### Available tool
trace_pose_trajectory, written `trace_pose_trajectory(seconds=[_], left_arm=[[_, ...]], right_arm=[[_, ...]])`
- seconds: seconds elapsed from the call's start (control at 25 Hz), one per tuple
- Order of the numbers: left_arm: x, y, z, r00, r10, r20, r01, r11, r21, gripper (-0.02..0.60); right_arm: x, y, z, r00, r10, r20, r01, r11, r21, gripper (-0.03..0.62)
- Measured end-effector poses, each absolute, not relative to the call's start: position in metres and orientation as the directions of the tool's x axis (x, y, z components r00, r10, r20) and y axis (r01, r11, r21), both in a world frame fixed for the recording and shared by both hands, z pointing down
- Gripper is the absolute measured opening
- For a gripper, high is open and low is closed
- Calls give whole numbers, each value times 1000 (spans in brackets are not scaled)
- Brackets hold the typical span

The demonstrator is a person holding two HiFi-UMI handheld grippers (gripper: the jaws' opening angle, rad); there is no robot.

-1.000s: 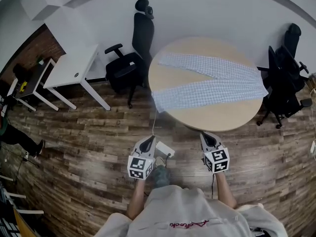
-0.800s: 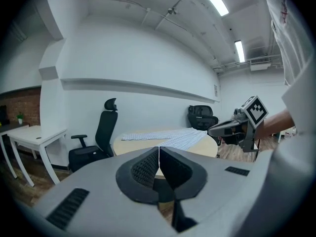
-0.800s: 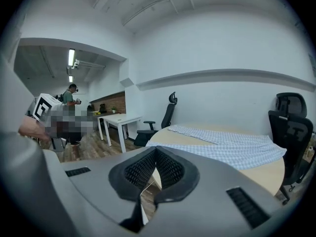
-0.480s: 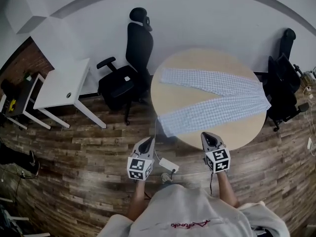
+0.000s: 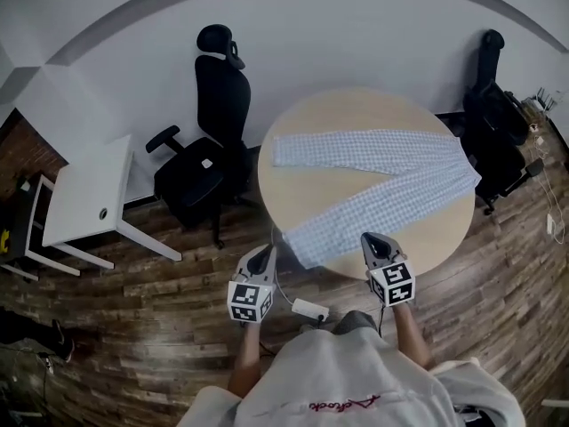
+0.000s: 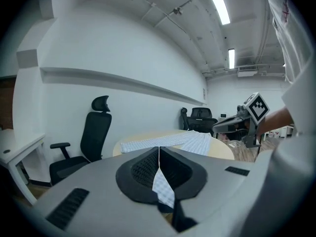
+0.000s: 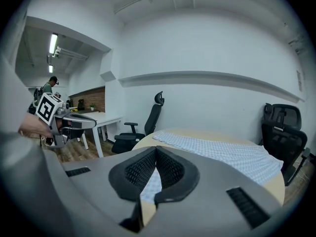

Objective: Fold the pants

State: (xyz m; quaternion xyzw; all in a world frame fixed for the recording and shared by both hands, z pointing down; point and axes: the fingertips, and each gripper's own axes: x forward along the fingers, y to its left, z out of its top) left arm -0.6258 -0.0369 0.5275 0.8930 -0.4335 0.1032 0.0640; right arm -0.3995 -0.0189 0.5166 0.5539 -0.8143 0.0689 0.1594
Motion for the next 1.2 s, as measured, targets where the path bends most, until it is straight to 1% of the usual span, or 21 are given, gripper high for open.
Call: trace_pose_trajectory(seconds=[0.2, 0.4, 0.84, 1.2], left_arm=[[-621, -64, 535, 628, -736, 255, -765, -643, 26, 35], [-616, -96, 544, 624, -730, 278, -765, -644, 24, 35], [-596, -221, 529, 560, -761, 328, -795, -605, -47, 35], [-577, -316, 526, 549, -747, 374, -777, -621, -101, 35]], right_arm=[[-388, -33, 528, -302, -880, 367, -937, 345, 57, 29], [-373, -67, 535, -295, -878, 377, -937, 343, 66, 29], [-300, -219, 504, -308, -896, 319, -929, 356, 103, 29], [-252, -320, 483, -309, -904, 296, -920, 363, 146, 29]])
